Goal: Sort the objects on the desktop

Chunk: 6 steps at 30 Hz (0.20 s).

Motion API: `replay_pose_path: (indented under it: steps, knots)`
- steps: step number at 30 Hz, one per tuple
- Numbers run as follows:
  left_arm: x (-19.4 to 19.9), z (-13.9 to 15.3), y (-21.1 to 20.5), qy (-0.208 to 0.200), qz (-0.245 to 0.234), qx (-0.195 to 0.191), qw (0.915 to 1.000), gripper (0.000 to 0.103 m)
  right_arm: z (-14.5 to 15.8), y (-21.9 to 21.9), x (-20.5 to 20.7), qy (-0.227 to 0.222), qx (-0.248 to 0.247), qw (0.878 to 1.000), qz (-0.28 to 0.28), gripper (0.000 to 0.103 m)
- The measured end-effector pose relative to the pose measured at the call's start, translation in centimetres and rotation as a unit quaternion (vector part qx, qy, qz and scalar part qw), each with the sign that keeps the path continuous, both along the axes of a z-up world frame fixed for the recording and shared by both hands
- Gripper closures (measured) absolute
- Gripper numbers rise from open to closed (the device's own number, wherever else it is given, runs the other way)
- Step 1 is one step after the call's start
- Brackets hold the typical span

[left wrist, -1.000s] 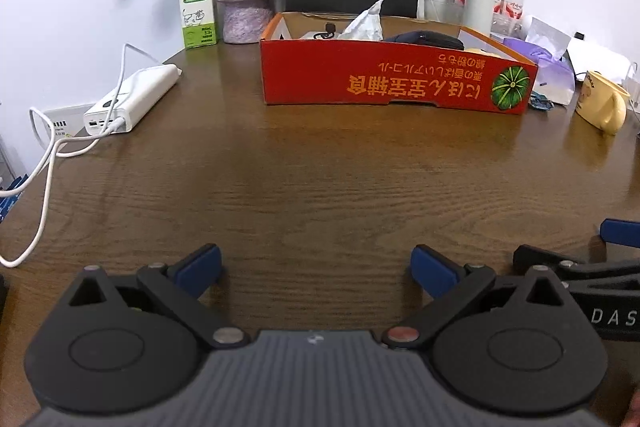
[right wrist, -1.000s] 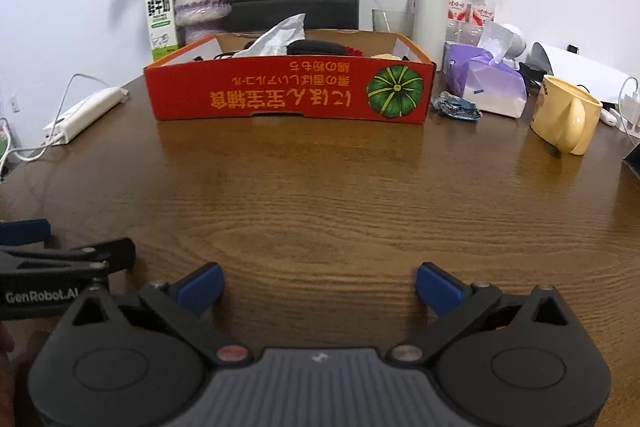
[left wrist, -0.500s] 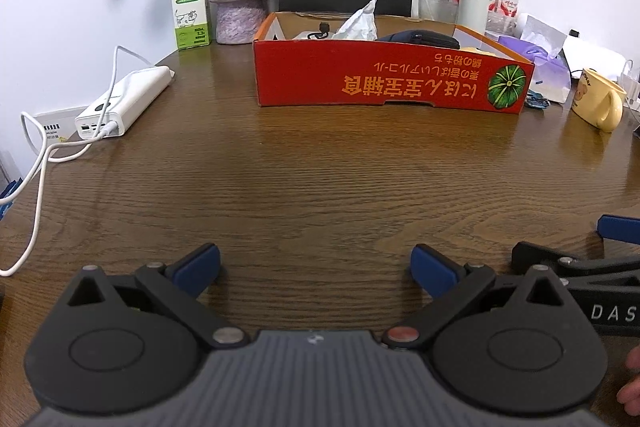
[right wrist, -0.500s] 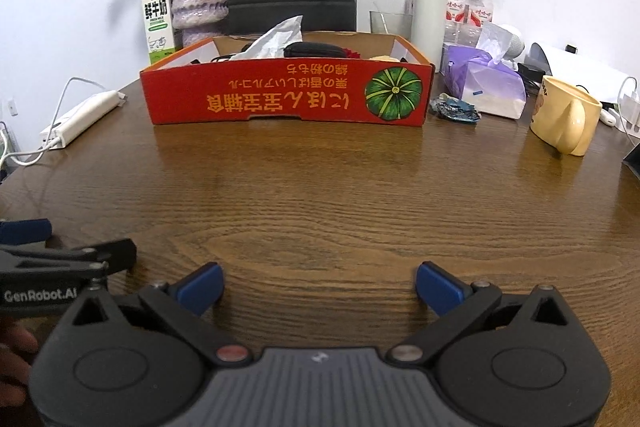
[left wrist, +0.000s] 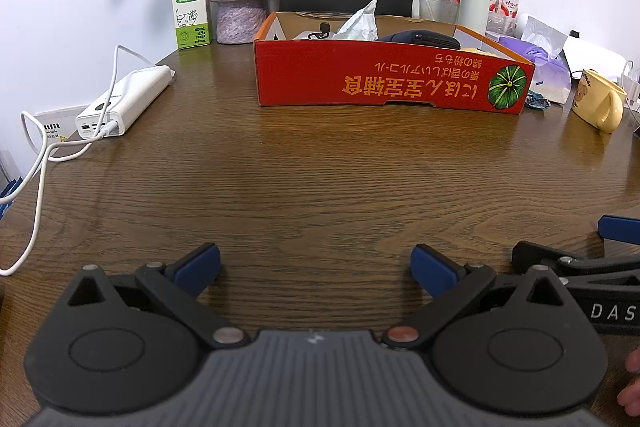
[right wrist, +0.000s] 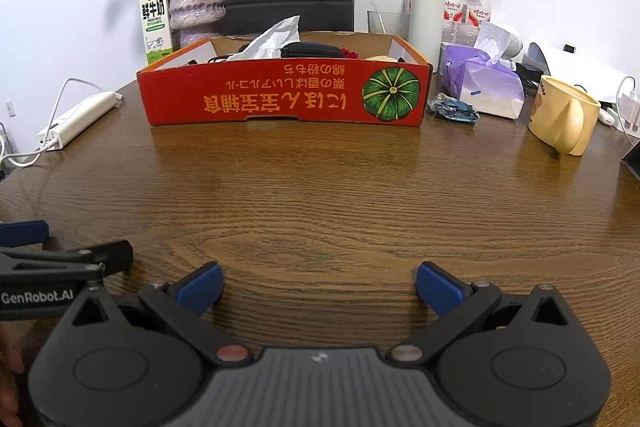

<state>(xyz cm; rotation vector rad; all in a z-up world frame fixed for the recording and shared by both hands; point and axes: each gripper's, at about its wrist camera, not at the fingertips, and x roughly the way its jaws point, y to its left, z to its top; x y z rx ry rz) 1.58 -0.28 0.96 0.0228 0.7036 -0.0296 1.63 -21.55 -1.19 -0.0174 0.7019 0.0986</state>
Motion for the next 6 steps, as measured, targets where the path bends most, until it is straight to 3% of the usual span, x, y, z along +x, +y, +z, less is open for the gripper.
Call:
replay_pose_path:
  steps: [6]
  knots:
    - [-0.01, -0.02, 0.04, 0.0, 0.0, 0.0, 1.0, 0.0, 0.0, 0.06, 0.0, 0.0, 0.0, 1.0, -0.001, 0.0]
